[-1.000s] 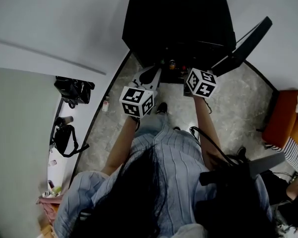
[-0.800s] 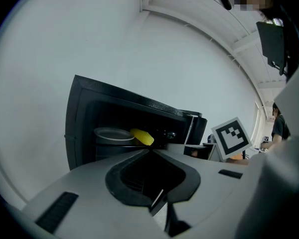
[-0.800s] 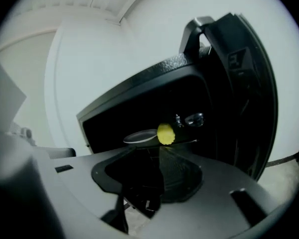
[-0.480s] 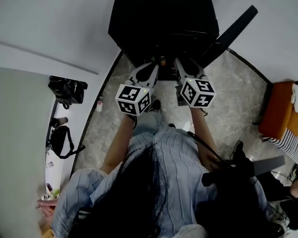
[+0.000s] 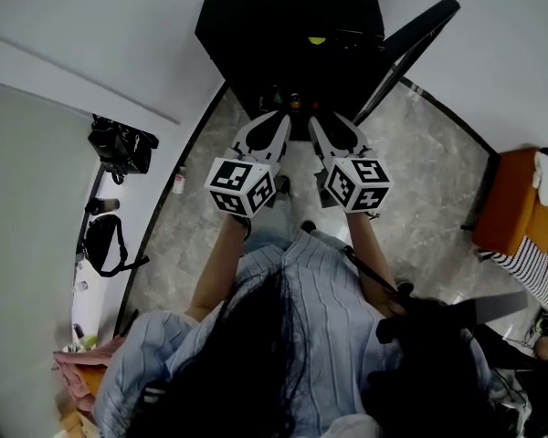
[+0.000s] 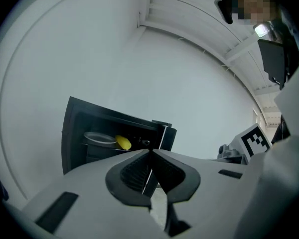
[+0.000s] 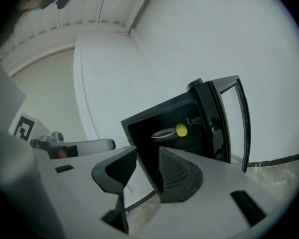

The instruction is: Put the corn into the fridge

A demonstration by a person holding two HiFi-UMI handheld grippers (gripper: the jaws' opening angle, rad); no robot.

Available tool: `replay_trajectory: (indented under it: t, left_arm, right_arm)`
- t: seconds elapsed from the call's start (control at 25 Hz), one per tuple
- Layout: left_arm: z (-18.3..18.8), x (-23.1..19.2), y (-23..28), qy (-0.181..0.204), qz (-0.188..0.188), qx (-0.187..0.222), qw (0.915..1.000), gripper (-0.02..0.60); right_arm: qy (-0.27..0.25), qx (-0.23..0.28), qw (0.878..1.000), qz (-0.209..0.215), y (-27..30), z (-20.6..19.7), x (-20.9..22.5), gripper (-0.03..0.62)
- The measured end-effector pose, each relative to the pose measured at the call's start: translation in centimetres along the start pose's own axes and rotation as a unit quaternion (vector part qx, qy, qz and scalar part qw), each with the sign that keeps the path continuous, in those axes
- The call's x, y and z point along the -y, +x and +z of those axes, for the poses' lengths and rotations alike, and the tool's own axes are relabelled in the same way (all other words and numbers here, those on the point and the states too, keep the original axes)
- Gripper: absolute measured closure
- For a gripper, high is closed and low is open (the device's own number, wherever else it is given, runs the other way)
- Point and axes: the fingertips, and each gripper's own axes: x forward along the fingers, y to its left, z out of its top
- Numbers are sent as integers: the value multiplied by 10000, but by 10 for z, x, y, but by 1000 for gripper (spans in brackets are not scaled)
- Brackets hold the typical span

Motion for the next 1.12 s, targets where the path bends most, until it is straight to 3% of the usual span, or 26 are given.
replay_trajectory:
  t: [0.28, 0.64, 1.12]
  left_arm:
    - [-28, 43, -39, -160, 279, 95, 9994, 554]
    - [-61, 71, -76, -95, 560, -315, 9979, 554]
    - [-71, 89, -101, 39, 163, -431, 9989, 554]
  right_arm:
    - [-141, -47, 9989, 447, -55, -9, -25, 456]
    - [216, -164, 9980, 577, -95, -37, -35, 493]
    - [178, -5, 9996, 214, -117, -50, -40, 510]
